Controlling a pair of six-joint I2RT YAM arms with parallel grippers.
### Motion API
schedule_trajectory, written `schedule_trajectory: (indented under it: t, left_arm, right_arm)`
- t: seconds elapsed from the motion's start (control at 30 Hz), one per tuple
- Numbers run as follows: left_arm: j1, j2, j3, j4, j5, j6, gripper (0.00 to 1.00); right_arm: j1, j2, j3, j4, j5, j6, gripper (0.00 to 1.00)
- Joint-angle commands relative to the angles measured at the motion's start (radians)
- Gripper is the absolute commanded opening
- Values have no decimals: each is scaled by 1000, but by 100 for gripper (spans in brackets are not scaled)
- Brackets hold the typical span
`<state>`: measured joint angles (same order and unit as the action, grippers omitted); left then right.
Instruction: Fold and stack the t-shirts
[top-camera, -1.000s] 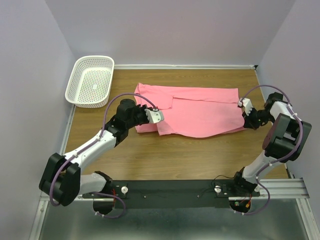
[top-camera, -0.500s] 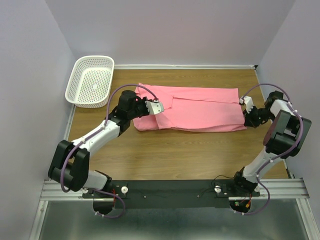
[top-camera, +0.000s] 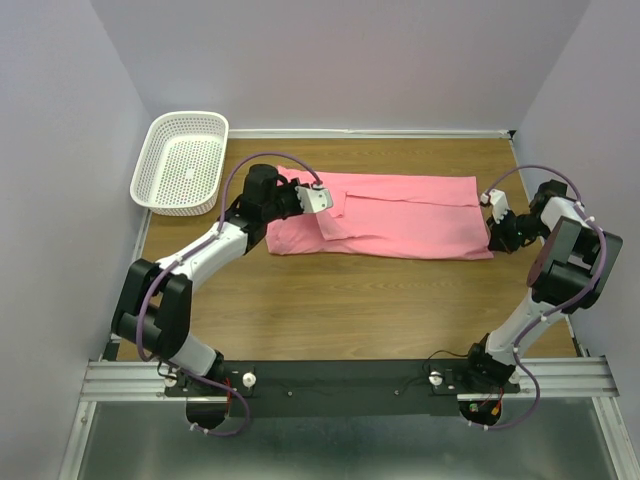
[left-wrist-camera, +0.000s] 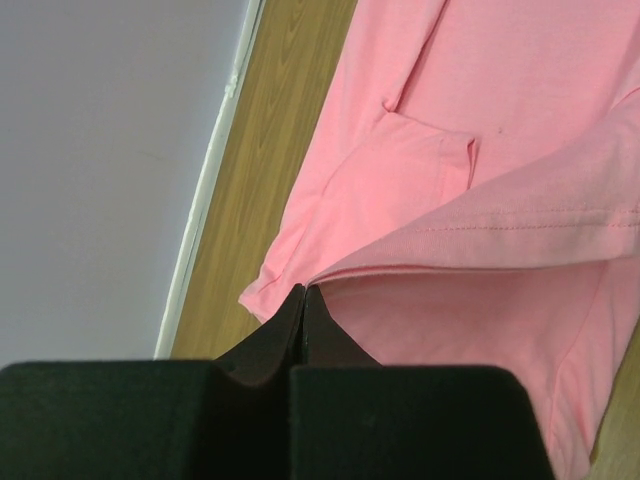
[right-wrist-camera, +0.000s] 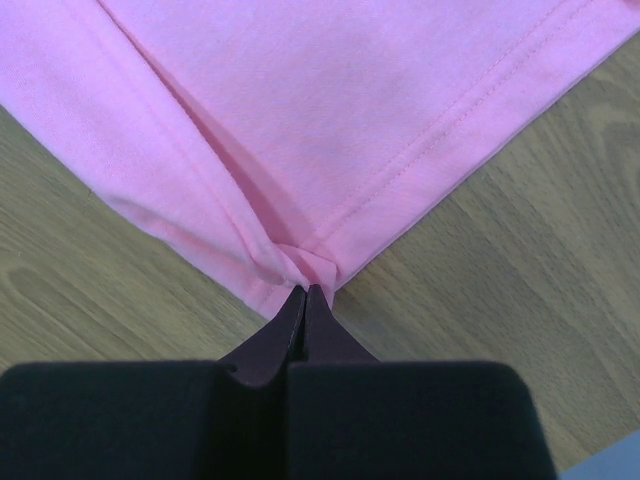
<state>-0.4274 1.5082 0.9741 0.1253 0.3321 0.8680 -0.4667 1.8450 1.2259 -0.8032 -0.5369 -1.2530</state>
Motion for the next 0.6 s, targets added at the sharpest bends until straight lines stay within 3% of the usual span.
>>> schedule_trajectory:
  t: [0.0,0.57]
  left_arm:
    - [12,35,49,-12,18,20,0]
    - [27,136,163,-64,-10,42,0]
  right_arm:
    - [-9,23,30,16,-25,20,0]
    - [-15,51,46,42,-8,66,0]
